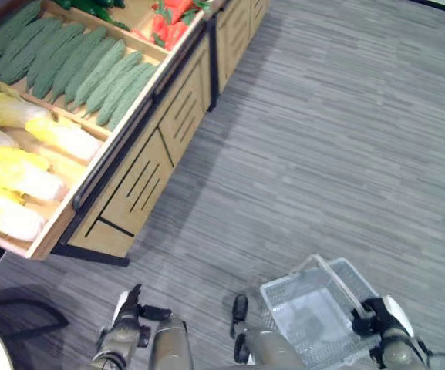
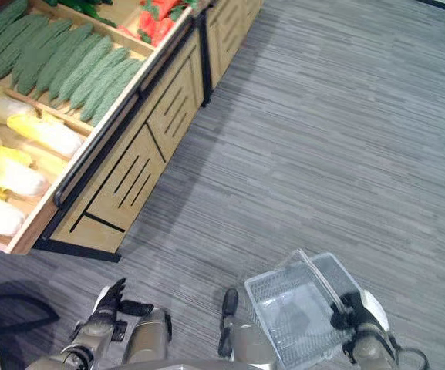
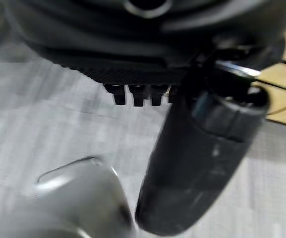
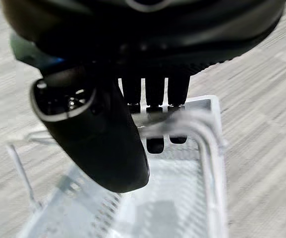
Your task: Get the vegetables into the basket
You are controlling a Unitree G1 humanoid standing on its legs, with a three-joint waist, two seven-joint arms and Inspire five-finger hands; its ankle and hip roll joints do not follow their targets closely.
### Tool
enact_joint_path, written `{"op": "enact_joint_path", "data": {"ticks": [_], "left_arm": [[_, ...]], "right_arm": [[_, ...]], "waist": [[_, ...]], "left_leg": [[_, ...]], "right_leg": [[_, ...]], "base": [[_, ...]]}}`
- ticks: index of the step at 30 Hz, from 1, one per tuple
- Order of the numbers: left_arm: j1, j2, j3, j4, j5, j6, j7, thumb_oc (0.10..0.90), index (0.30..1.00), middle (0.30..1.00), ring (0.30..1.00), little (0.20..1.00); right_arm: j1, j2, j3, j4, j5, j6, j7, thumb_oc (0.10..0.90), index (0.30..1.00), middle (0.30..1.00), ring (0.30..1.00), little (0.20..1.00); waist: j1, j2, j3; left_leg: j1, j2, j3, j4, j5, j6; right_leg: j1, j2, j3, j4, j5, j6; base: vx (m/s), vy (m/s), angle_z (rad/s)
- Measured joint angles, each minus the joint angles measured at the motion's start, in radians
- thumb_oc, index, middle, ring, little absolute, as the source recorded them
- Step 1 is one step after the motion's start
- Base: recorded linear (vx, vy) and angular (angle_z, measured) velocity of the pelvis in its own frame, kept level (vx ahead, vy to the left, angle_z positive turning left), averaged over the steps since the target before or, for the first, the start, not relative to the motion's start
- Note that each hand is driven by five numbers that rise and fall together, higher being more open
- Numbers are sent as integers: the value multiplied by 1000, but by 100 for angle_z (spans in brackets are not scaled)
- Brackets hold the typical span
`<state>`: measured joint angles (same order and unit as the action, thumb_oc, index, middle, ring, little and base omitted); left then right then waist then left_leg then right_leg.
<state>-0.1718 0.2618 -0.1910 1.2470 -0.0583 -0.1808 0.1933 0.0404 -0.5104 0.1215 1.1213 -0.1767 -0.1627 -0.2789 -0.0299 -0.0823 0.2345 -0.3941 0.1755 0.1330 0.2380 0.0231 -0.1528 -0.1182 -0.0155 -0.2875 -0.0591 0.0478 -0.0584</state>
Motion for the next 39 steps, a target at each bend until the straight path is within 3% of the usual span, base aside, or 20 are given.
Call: {"op": "enact_joint_path", "data": {"ticks": [3, 5, 7, 8, 9, 11, 14, 18, 21, 25, 26, 27, 29, 31, 34, 35, 36, 37, 38, 39], "left_arm": [[-9, -9, -4, 4, 0, 1, 2, 900, 1000, 1000, 1000, 1000], [-10, -11, 6, 9, 0, 6, 2, 900, 1000, 1000, 1000, 1000], [-2, -25, 7, 17, 1, 10, 0, 900, 1000, 1000, 1000, 1000], [-2, -35, 7, 30, 1, 16, -1, 900, 1000, 1000, 1000, 1000], [-4, -38, 6, 34, 2, 19, -1, 900, 1000, 1000, 1000, 1000], [-10, -30, 6, 23, 2, 22, -1, 900, 1000, 1000, 1000, 1000], [-11, 10, -11, 5, 2, 23, 0, 900, 1000, 1000, 1000, 1000], [-22, 87, -14, 4, 1, 18, 6, 900, 1000, 1000, 1000, 1000], [-32, 110, -11, 6, 1, 22, 7, 900, 1000, 1000, 1000, 1000], [-6, 104, -13, 11, 1, 23, 3, 900, 1000, 1000, 1000, 1000], [-6, 92, -14, 17, 0, 25, 1, 900, 1000, 1000, 1000, 1000], [-5, 82, -11, 24, -1, 26, 2, 900, 1000, 1000, 1000, 1000], [0, 73, -13, 22, -1, 22, 2, 900, 1000, 1000, 1000, 1000], [-8, 61, -12, 37, -2, 22, 1, 900, 1000, 1000, 1000, 1000], [-17, 48, 9, 97, -3, 22, 3, 900, 1000, 1000, 1000, 1000], [-17, 47, 10, 98, -3, 22, 3, 900, 1000, 1000, 1000, 1000], [-11, 46, 15, 102, -3, 22, 4, 900, 1000, 1000, 1000, 1000], [-7, 46, 16, 102, -5, 22, 4, 900, 1000, 1000, 1000, 1000], [5, 41, 15, 97, -8, 18, 4, 900, 1000, 1000, 1000, 1000], [37, 33, 22, 86, -26, 9, 5, 900, 1000, 1000, 1000, 1000]], "right_arm": [[2, 11, 3, -1, 10, -2, -11, 400, 300, 300, 300, 300], [-31, 23, 18, 13, 19, 0, -11, 400, 300, 300, 300, 300], [-46, 22, 35, 14, 19, 3, -14, 400, 300, 300, 300, 300], [-33, 20, 30, 10, 19, 0, -18, 400, 300, 300, 300, 300], [-26, 19, 27, 3, 19, -5, -22, 400, 300, 300, 300, 300], [-20, 19, 23, -3, 18, 0, -22, 400, 300, 300, 300, 300], [-22, 27, 23, -16, 18, 1, -21, 400, 300, 300, 300, 300], [-73, 33, 23, -30, 17, -15, -21, 400, 300, 300, 300, 300], [-109, 36, 27, -36, 17, -17, -20, 400, 300, 300, 300, 300], [-142, 49, 64, -37, 17, -28, -18, 400, 300, 300, 300, 300], [-149, 49, 61, -46, 17, -30, -29, 400, 300, 300, 300, 300], [-147, 46, 59, -49, 17, -31, -37, 400, 300, 300, 300, 300], [-145, 47, 65, -48, 17, -30, -33, 400, 300, 300, 300, 300], [-149, 47, 84, -46, 17, -28, -32, 400, 300, 300, 300, 300], [-140, 71, 103, -12, 17, -25, -21, 400, 300, 300, 300, 300], [-137, 73, 103, -10, 17, -24, -21, 400, 300, 300, 300, 300], [-107, 85, 103, 9, 17, -19, -21, 400, 300, 300, 300, 300], [-94, 91, 102, 25, 18, -16, -21, 400, 300, 300, 300, 300], [-71, 100, 101, 53, 18, -15, -17, 400, 300, 300, 300, 300], [-57, 115, 80, 144, 22, 2, -11, 400, 300, 300, 300, 300]], "waist": [[5, 42, 3], [15, 49, 6], [12, 43, 9], [8, 48, 6], [4, 49, 4], [2, 36, 4], [3, 35, 4], [35, 3, 8], [50, -12, 13], [58, -13, 13], [47, -24, 17], [31, -23, 18], [43, -24, 16], [25, -8, 26], [5, -2, 29], [4, -2, 29], [-16, 2, 34], [-22, 2, 33], [-13, -11, 28], [-12, -5, 14]], "left_leg": [[-13, 7, 65, -247, 87, -5], [-7, -12, 37, -262, 127, 23], [56, -64, -9, -254, 150, 59], [84, -78, 25, -248, 147, 65], [92, -85, 46, -244, 160, 102], [102, -136, 69, -238, 138, 179], [124, -162, 66, -236, 120, 224], [148, -181, 72, -224, 66, 235], [156, -191, 77, -230, 58, 241], [193, -171, 91, -233, 28, 256], [227, -191, 64, -251, 9, 273], [244, -196, 51, -260, 15, 277], [253, -196, 35, -259, 5, 276], [253, -194, -25, -260, 6, 265], [274, -196, -108, -259, -12, 229], [276, -196, -114, -259, -13, 227], [290, -200, -199, -251, -20, 209], [299, -200, -229, -248, -26, 200], [308, -209, -264, -239, -31, 182], [347, -184, -331, -248, -57, 143]], "right_leg": [[27, 56, 7, -29, -22, 26], [46, 78, 44, -27, -35, 27], [99, 65, 84, -27, -58, 43], [122, 55, 87, -27, -73, 43], [137, 46, 87, -24, -76, 38], [121, -6, 95, 16, -93, 44], [95, -42, 107, 118, -105, 79], [87, -72, 123, 179, -126, 131], [77, -81, 123, 202, -126, 139], [-50, -93, 125, 511, -131, 169], [-159, -118, 156, 738, -130, 196], [-178, -125, 167, 744, -179, 196], [-225, -130, 173, 640, -193, 201], [-228, -126, 187, 387, -168, 202], [-213, -115, 309, -11, -14, 201], [-213, -117, 316, -24, -5, 201], [-219, -111, 370, -28, 62, 200], [-208, -108, 383, -28, 77, 197], [-193, -105, 386, 6, 84, 191], [-180, -98, 329, 88, 132, 152]], "base": [[341, 115, -20], [379, 204, -58], [325, 211, -53], [262, 197, -23], [289, 240, -1], [192, 161, 5], [136, 119, 13], [113, 99, -5], [82, 119, -8], [135, 117, -12], [190, 21, 42], [211, -37, 49], [222, -122, 36], [286, -208, 58], [289, -223, 73], [174, -151, 126], [203, -265, 130], [178, -297, 175], [180, -297, 178], [144, -336, 156]]}}
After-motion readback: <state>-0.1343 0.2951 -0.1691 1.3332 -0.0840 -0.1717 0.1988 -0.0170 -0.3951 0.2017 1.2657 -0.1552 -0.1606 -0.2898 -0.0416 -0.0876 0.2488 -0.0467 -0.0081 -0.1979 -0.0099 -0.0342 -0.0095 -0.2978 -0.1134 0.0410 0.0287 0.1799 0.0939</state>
